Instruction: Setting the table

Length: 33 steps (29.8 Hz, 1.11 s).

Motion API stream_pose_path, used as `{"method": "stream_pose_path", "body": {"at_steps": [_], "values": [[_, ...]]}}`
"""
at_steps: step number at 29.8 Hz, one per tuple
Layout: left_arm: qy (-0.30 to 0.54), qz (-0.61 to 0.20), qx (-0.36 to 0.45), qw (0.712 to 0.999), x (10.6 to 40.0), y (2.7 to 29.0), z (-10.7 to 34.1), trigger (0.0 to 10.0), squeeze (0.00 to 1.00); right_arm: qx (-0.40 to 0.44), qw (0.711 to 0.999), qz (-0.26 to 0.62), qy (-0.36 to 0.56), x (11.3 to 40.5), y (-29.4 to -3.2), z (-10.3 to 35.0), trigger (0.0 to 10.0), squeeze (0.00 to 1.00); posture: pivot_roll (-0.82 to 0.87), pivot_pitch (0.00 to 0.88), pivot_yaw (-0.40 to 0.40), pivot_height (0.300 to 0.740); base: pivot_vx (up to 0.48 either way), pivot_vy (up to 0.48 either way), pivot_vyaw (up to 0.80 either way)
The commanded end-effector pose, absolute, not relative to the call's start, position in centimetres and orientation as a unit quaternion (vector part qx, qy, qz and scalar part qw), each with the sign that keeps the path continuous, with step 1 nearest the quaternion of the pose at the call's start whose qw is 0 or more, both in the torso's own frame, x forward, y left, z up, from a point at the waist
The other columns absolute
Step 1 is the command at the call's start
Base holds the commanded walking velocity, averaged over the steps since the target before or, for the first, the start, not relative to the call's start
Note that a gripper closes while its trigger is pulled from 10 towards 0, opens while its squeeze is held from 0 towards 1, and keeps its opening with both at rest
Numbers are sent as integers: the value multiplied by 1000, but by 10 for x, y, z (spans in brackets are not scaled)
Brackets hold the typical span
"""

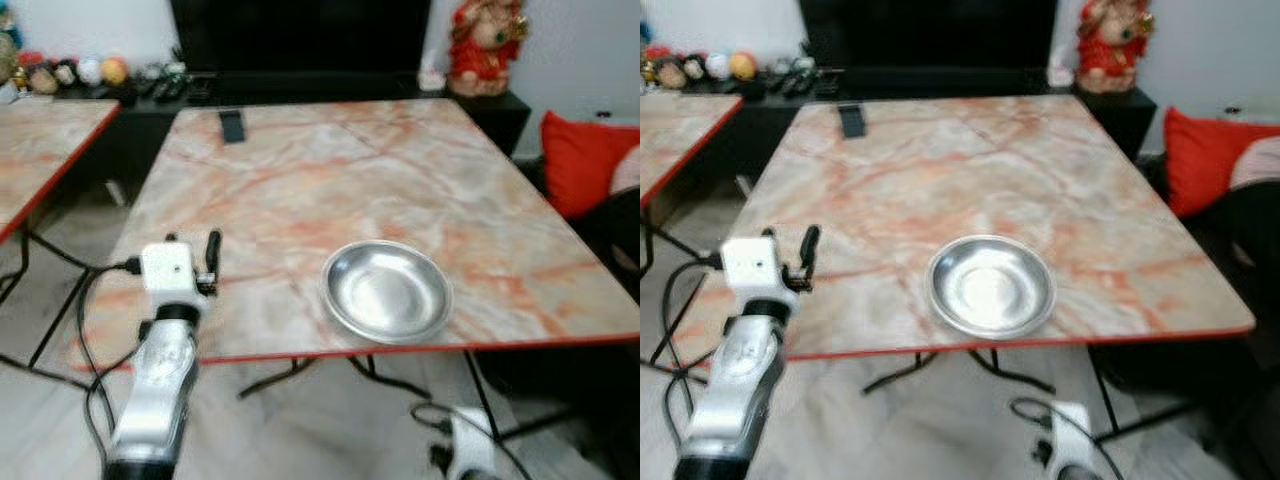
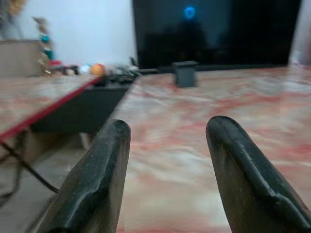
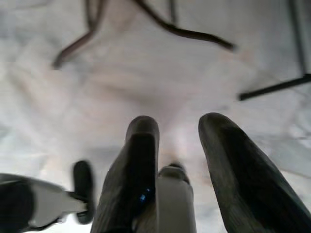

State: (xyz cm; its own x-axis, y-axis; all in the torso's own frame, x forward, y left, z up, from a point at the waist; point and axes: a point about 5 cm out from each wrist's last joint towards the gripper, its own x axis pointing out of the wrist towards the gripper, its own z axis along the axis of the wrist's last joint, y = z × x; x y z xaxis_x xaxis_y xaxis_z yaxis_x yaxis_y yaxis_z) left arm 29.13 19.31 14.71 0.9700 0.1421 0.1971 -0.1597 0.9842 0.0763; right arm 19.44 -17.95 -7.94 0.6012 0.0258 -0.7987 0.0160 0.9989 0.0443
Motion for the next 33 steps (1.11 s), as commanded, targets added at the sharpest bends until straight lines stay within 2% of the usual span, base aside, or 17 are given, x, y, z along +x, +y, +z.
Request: {"method": "stream_pose_path", "body": {"at_steps": [1, 12, 19, 33], "values": [[-108, 62, 41, 991, 294, 184, 153, 10000, 0, 10, 894, -6, 448, 192, -191, -79, 10000, 0, -54, 0, 10, 707, 0, 480, 0], [-109, 62, 43, 991, 292, 187, 151, 10000, 0, 7, 892, 0, 452, 191, -190, -80, 10000, 0, -40, 0, 9, 707, 0, 480, 0], [-110, 64, 40, 991, 290, 187, 151, 10000, 0, 4, 891, 9, 454, 189, -189, -81, 10000, 0, -35, 0, 9, 707, 0, 480, 725], [-111, 68, 35, 991, 291, 188, 153, 10000, 0, 8, 892, 4, 453, 191, -190, -80, 10000, 0, -33, 0, 7, 707, 0, 480, 0]]}}
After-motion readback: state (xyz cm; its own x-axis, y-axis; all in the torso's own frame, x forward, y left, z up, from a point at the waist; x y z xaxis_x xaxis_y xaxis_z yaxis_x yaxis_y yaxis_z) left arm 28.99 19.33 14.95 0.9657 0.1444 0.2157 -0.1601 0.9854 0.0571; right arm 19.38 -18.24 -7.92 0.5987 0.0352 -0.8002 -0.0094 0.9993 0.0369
